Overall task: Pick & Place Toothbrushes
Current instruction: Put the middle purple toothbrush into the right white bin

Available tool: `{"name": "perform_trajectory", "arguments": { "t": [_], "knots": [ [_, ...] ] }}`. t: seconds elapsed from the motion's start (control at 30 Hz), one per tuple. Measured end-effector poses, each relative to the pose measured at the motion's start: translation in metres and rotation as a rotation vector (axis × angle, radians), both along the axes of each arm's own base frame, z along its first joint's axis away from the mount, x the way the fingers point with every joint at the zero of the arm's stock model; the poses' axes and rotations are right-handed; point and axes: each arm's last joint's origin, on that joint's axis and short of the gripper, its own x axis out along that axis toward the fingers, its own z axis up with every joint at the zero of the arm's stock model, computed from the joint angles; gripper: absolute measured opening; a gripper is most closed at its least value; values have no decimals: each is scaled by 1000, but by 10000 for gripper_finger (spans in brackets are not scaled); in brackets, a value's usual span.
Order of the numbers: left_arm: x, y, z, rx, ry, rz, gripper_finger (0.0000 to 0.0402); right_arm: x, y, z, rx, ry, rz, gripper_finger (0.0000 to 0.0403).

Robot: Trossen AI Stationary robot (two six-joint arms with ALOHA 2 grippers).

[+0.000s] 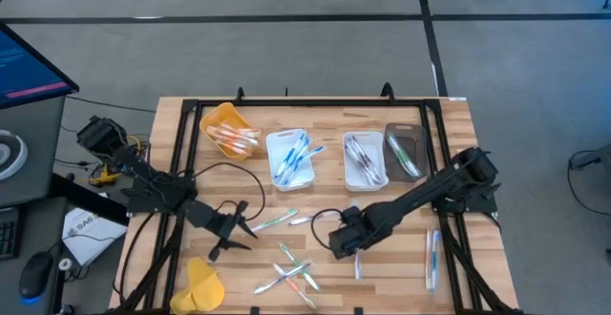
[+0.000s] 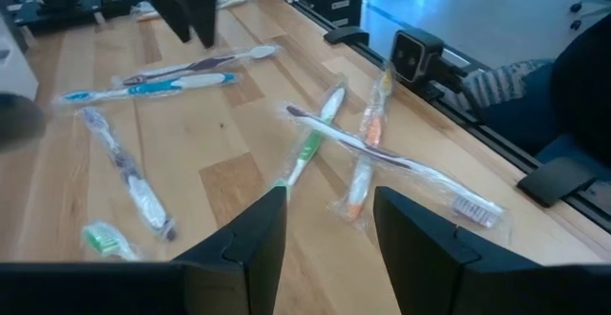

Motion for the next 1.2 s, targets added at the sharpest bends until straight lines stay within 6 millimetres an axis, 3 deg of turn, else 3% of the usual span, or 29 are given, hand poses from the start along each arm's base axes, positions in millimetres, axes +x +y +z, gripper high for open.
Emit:
{"name": "perform_trajectory", "arguments": {
  "t": [0.23, 0.6, 0.77, 1.2],
  "knots": [
    [2, 3, 0, 20, -8, 10, 154, 1, -4, -15, 1, 91, -39, 189],
    [2, 3, 0, 23, -10, 9, 154, -12, 3, -15, -37, 179, -12, 133],
    [2, 3, 0, 22, -11, 9, 154, -11, 9, -15, -25, 137, 2, 115],
    [2, 3, 0, 22, -12, 9, 154, -3, 8, -15, -46, 57, -9, 128]
  ]
}}
